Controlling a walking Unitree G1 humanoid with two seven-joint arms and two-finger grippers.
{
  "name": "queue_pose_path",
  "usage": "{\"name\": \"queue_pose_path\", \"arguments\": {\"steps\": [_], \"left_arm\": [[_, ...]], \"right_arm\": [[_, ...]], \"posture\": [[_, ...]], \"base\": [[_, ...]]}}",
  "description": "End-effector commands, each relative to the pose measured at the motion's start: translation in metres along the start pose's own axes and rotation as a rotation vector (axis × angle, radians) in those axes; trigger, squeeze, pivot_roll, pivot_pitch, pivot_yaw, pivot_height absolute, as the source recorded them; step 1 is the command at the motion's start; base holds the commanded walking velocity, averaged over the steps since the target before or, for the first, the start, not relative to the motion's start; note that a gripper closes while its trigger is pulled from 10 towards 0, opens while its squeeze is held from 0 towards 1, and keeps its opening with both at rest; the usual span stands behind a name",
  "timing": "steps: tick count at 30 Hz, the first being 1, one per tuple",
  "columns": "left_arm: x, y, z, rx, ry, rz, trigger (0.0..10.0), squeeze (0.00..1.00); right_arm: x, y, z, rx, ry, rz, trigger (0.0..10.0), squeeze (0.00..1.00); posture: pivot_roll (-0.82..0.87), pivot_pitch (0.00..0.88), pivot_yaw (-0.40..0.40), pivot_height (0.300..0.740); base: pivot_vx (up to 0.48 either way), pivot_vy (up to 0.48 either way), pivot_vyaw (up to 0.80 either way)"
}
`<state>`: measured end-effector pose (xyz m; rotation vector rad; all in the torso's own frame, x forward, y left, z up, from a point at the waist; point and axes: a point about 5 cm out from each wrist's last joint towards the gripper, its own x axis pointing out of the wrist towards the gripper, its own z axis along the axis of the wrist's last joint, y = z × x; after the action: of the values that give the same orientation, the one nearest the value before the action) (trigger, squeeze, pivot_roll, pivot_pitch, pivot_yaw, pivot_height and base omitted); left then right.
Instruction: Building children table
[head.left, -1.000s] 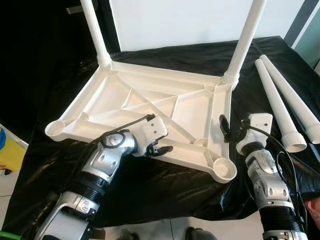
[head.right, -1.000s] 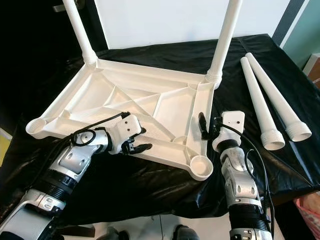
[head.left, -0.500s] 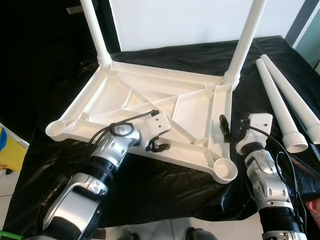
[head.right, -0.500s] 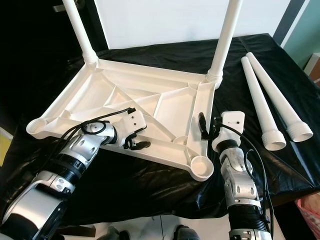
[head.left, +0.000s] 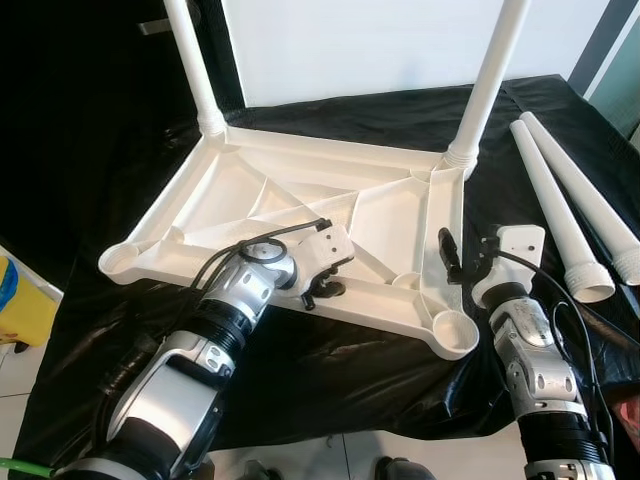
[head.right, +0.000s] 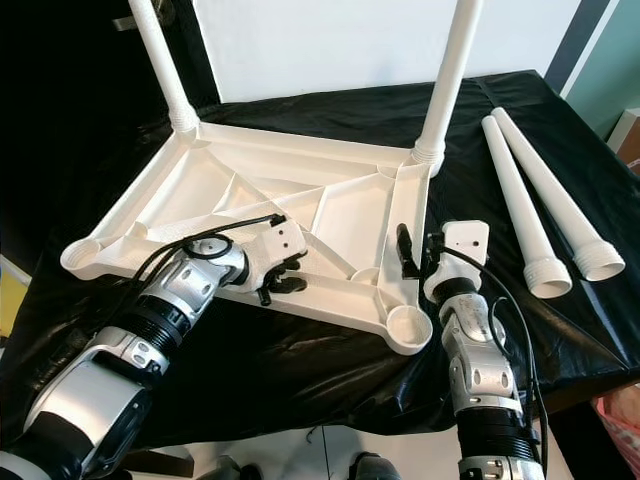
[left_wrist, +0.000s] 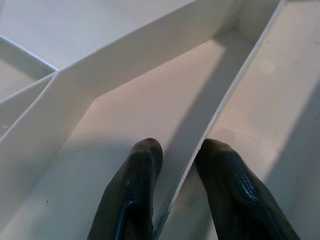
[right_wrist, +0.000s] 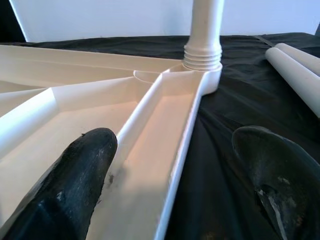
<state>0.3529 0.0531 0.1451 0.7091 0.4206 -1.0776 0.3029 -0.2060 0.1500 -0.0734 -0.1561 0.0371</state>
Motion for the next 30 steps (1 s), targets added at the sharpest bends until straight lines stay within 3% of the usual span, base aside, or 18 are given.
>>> {"name": "queue_pose_path", "arguments": {"steps": [1,10,16,19,21,22,29,30], "left_arm": [[-0.001,0.009,-0.033,-0.096,0.113,0.292,0.0,0.00],[-0.014,0.013,-0.040,-0.121,0.121,0.314,0.0,0.00],[-0.027,0.003,-0.043,-0.112,0.100,0.253,0.0,0.00],[-0.033,-0.010,-0.035,-0.139,0.035,0.160,0.0,0.00],[-0.033,-0.010,-0.035,-0.139,0.035,0.160,0.0,0.00],[-0.033,-0.017,-0.024,-0.141,-0.018,0.100,0.0,0.00],[-0.027,-0.026,-0.003,-0.098,-0.077,0.061,0.0,0.00],[-0.025,-0.028,0.004,-0.088,-0.104,0.057,6.8,0.00]], "right_arm": [[-0.002,0.002,-0.001,0.008,0.007,0.003,10.0,0.00],[-0.002,0.003,-0.002,0.011,0.009,0.007,10.0,0.00],[-0.003,0.002,-0.002,0.009,0.012,0.007,10.0,0.00],[-0.003,0.002,-0.003,0.009,0.012,0.008,10.0,0.00],[-0.003,0.002,-0.003,0.009,0.012,0.008,10.0,0.00],[-0.001,0.003,-0.003,0.009,0.012,0.011,10.0,0.00],[0.002,0.004,-0.002,0.008,0.009,0.020,10.0,0.00],[0.002,0.004,-0.002,0.008,0.009,0.021,10.0,0.00]], "posture": [[-0.09,0.132,0.067,0.740],[-0.09,0.133,0.068,0.740],[-0.09,0.129,0.069,0.740],[-0.09,0.124,0.068,0.740],[-0.09,0.124,0.068,0.740],[-0.08,0.117,0.063,0.740],[-0.08,0.110,0.057,0.740],[-0.09,0.109,0.056,0.740]], "base": [[0.000,0.000,0.00],[0.000,0.000,0.00],[0.000,0.000,0.00],[0.000,0.000,0.00],[0.000,0.000,0.00],[0.000,0.000,0.00],[0.000,0.000,0.00],[0.000,0.000,0.00]]}}
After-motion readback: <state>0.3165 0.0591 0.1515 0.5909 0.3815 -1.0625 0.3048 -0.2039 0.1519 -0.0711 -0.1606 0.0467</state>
